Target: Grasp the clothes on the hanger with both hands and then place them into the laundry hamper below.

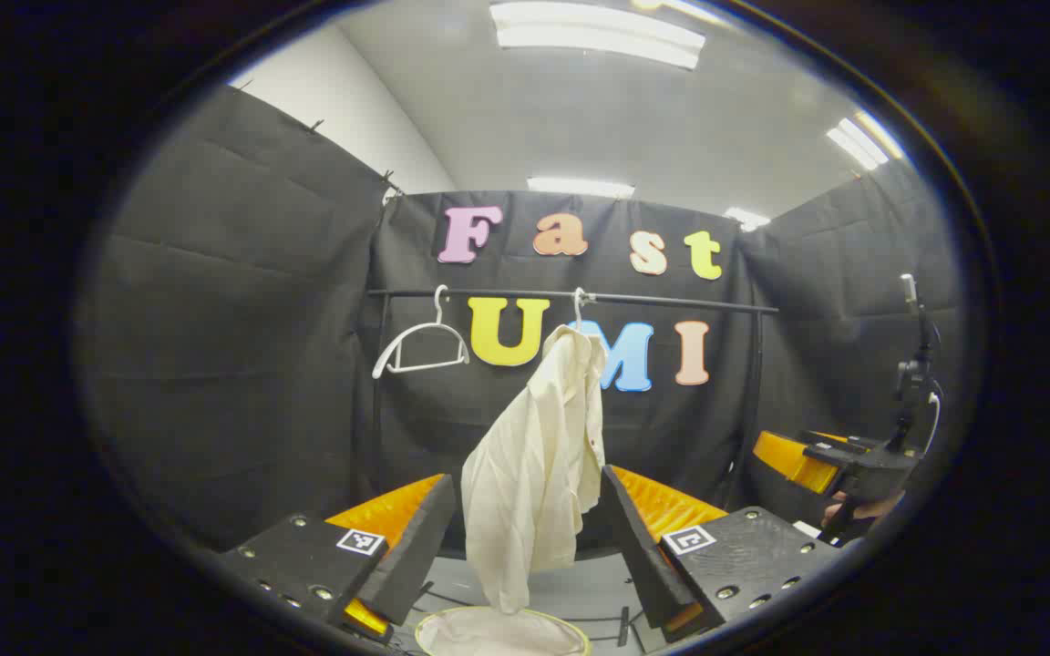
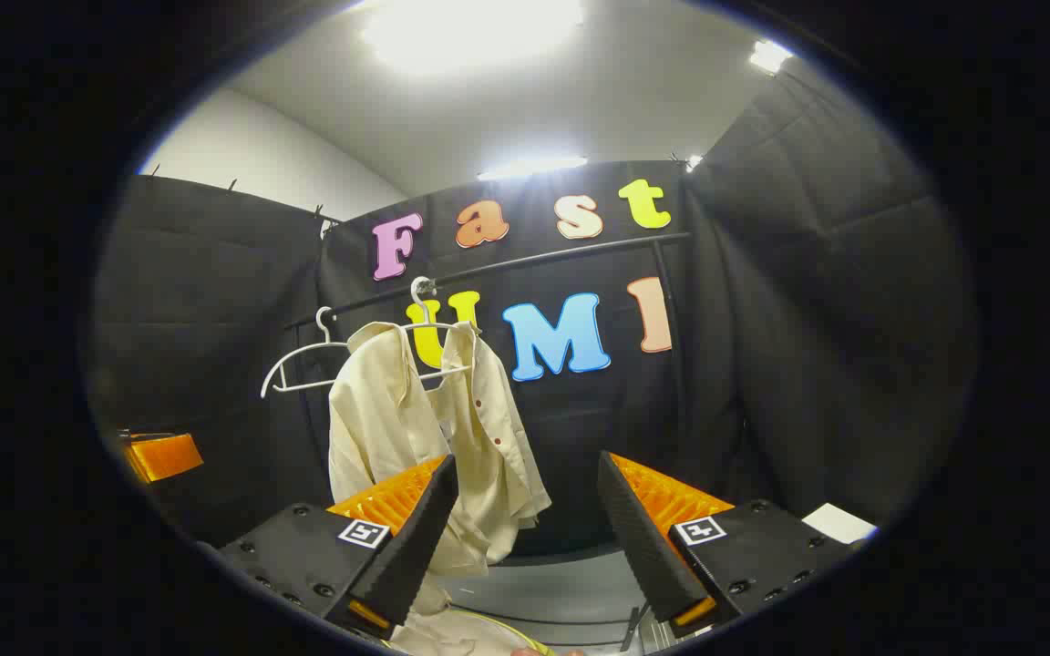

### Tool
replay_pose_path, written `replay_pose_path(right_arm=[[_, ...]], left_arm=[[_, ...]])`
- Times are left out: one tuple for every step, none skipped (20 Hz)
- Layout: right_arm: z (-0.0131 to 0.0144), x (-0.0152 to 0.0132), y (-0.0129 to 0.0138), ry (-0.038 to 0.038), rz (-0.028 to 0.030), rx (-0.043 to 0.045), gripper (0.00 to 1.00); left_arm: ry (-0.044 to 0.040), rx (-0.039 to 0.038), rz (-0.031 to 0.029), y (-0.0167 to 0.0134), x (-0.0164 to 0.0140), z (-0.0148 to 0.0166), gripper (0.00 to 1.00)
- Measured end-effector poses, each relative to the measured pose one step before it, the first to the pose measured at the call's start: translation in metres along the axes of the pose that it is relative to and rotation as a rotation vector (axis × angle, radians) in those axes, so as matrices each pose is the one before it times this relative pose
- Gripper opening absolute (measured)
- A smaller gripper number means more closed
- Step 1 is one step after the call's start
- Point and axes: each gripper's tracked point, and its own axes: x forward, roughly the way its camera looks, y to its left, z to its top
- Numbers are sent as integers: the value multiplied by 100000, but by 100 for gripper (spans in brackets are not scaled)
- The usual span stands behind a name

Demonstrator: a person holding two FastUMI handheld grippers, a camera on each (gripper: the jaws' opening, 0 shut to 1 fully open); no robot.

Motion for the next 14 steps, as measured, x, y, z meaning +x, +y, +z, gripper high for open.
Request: replay_pose_path(right_arm=[[545, 57, -148, -1008, 194, -131, 98], [609, 140, -128, -844, 181, 79, 97], [474, 29, -106, -519, 349, 639, 98], [593, -17, -120, -750, 246, 833, 97], [486, -20, -172, -642, 154, 631, 97], [481, -99, -46, -436, 164, 194, 97], [279, -29, -171, -304, 13, -138, 97], [380, -99, -113, -291, -244, -263, 97], [167, -98, -96, -44, -315, 160, 97], [-68, -143, -183, 442, -610, 402, 97], [-277, -92, 17, 1137, -1006, 178, 97], [-337, -219, -201, 1119, -848, -237, 97], [-263, -265, 15, 691, -439, -461, 97], [-228, -301, -130, 444, -426, -528, 97]], left_arm=[[-414, -420, -827, -447, 62, 378, 94], [-550, -838, -488, -321, -95, 311, 94], [-921, -1004, -687, -375, 19, 483, 94], [-796, -1185, -504, -351, -42, 510, 94], [-473, -1221, -365, -283, 104, 370, 95], [-83, -735, -868, -261, 177, 199, 95], [238, 64, -1440, -367, 180, 246, 94], [192, 848, -1721, -174, 296, 126, 94], [-66, 1005, -1540, -30, 178, 261, 95], [657, 763, -542, 100, 188, -197, 94], [1032, 552, 204, 488, 38, -358, 94], [931, 548, 517, 443, 40, -228, 94], [471, 426, 628, 271, -108, -276, 94], [374, 144, 377, 230, -101, -284, 94]])
